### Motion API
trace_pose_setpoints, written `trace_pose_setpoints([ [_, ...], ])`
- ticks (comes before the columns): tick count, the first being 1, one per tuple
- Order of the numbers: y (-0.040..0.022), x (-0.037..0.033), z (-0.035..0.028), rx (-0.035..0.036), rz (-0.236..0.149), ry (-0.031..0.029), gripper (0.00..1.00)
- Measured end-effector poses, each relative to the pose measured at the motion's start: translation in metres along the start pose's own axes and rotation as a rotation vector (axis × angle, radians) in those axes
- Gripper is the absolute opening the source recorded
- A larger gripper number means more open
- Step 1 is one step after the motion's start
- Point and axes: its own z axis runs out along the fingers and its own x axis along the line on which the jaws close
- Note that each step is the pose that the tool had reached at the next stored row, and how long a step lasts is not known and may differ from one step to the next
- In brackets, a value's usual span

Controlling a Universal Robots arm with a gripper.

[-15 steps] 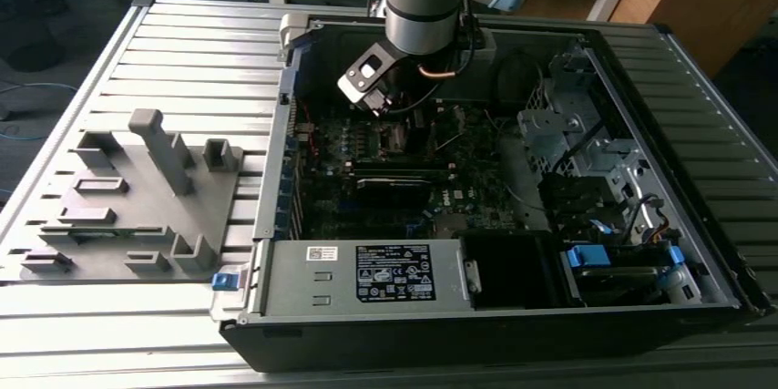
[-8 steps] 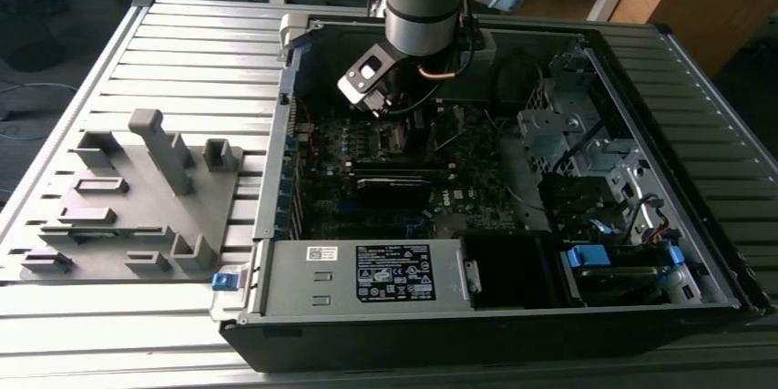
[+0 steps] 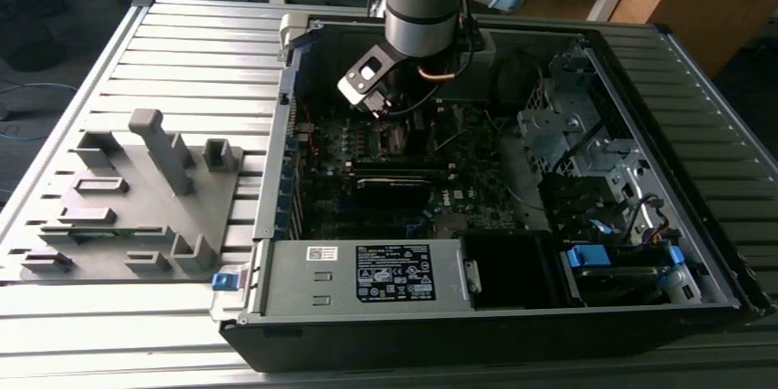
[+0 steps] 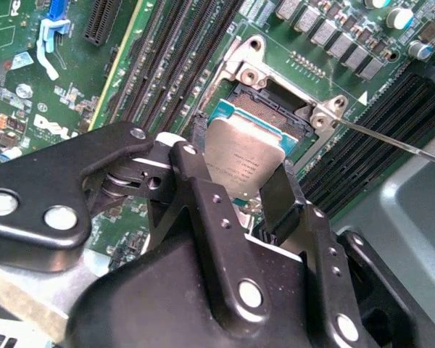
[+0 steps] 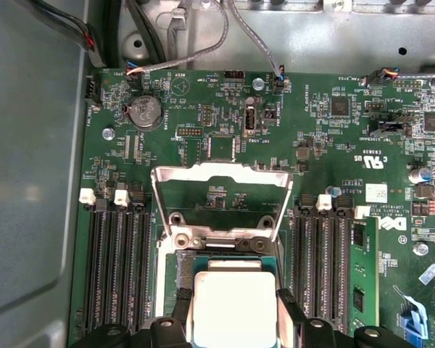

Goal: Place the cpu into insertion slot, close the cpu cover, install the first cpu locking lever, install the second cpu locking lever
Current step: 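Place the cpu into insertion slot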

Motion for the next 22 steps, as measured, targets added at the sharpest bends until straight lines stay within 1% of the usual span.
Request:
trace_pose_setpoints([
  [3,-0.0001,-0.0001,0.0017,0.0,0.0,0.0,0.54],
  [10,-0.0002,0.0004,0.0022,-0.0001,0.0,0.0001,0.54],
  [20,-0.0001,0.0014,0.0017,0.0,0.0,-0.0001,0.54],
  [22,0.0,0.0015,-0.0002,0.0,0.0,0.0,0.54],
])
